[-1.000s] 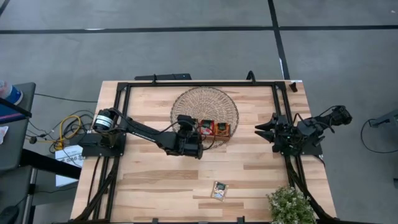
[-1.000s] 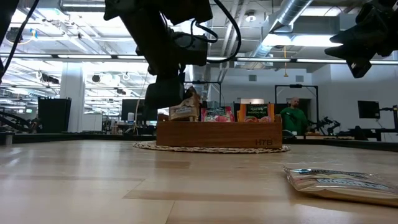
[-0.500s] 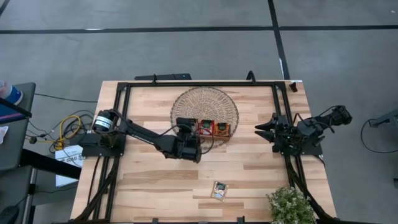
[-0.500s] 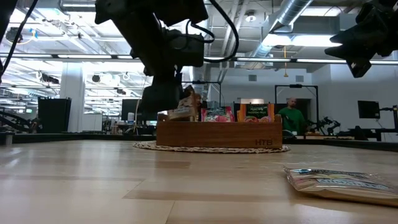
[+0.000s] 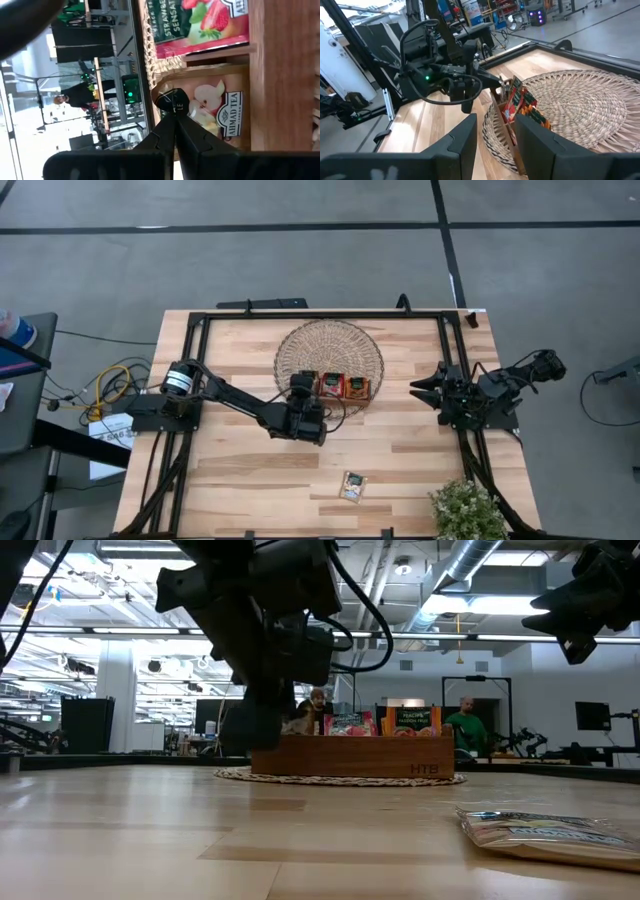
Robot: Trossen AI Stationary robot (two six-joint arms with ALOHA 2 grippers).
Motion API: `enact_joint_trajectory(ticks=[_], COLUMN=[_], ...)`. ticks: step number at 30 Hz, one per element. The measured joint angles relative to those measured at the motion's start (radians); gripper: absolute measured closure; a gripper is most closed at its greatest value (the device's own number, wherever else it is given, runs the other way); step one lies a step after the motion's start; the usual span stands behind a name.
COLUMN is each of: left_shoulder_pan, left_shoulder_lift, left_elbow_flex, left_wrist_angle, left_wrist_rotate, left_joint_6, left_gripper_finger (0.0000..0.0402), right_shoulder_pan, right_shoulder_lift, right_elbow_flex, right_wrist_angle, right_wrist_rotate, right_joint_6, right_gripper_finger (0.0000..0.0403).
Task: Pick & Place Tea
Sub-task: Put the brown tea bag into the left section of the wooden organizer
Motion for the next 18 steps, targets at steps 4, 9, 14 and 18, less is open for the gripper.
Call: enact_joint_trajectory(ticks=[4, 9, 14, 18], left_shoulder_pan=[0.0, -0.002, -0.005, -0.005], left_shoulder_lift=[0.0, 0.0, 0.0, 0.0], left_elbow_flex=[0.0, 0.0, 0.0, 0.0], left_wrist_angle=[0.0, -0.001, -0.002, -0.005], left_wrist_rotate=[-0.026, 0.032, 0.037, 0.044], left_joint_6=[0.007, -0.023, -0.033, -0.062], left_gripper_finger=[0.0401, 0.0401, 0.0401, 0.0401], right_shoulder_pan=[0.0, 0.0, 0.0, 0.0], right_shoulder_lift=[0.0, 0.0, 0.0, 0.0], right_elbow_flex=[0.0, 0.0, 0.0, 0.0], right_wrist_angle=[0.0, 0.0, 0.0, 0.0], right_wrist_rotate=[0.0, 0.0, 0.0, 0.0], right_joint_6=[-0.008, -0.008, -0.008, -0.008], right_gripper_finger=[0.028, 0.028, 0.028, 0.028])
